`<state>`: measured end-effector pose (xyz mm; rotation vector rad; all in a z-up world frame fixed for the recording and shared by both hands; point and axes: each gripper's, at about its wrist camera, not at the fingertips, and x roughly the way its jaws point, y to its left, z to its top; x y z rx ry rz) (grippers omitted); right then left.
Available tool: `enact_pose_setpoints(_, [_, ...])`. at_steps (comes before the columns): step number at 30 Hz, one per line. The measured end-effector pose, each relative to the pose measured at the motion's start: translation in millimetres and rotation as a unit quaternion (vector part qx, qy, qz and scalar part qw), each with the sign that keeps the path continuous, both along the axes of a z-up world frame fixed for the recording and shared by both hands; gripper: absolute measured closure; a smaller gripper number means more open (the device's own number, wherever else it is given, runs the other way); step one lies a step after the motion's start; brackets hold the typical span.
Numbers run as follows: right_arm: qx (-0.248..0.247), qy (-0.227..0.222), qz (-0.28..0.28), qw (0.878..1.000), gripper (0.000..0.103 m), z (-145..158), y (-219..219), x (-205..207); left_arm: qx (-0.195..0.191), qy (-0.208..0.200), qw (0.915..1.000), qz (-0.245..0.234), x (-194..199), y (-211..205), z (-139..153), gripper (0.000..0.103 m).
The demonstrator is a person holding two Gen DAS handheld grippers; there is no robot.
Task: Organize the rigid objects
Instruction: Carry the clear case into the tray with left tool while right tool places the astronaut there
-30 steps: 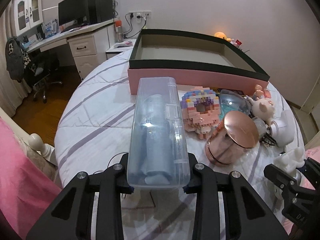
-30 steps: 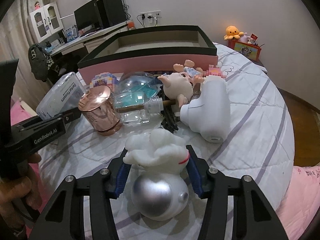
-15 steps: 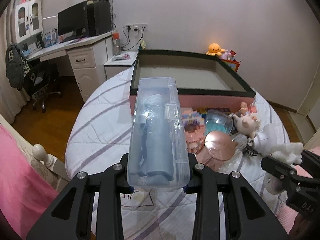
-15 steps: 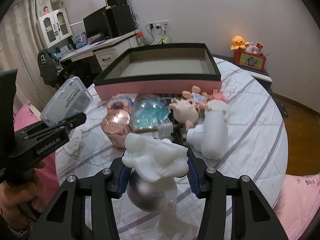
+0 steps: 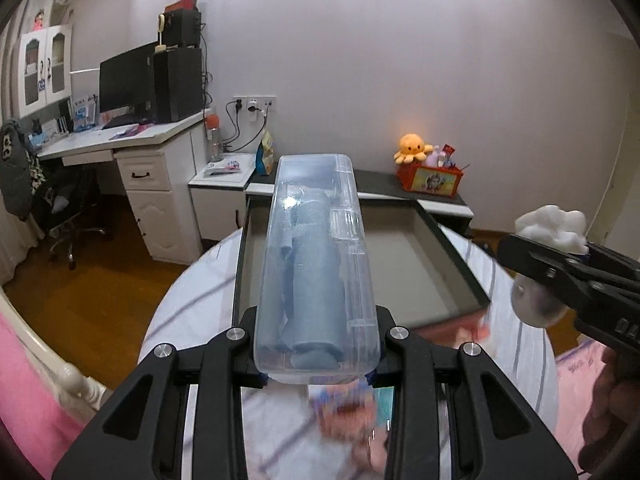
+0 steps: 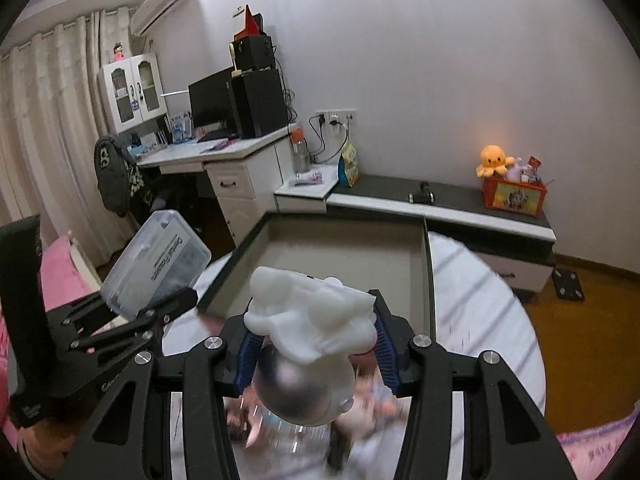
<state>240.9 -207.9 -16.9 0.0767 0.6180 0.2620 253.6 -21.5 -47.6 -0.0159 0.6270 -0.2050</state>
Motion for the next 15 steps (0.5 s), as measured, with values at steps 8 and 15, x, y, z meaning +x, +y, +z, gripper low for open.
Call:
enact_pose_setpoints(8, [0.008, 0.033, -0.005, 0.999, 0.053, -13.8, -5.3, 97.9, 0.008, 0.030, 0.9995, -0.004, 75.8, -12.6, -11.1, 0.070])
enact_pose_setpoints(15, [0.014, 0.096, 0.000, 0.995, 0.053, -55.3, -2.6, 157.0, 0.021, 0.078, 0.9965, -0.018, 126.2, -30.9, -48.1, 0.070])
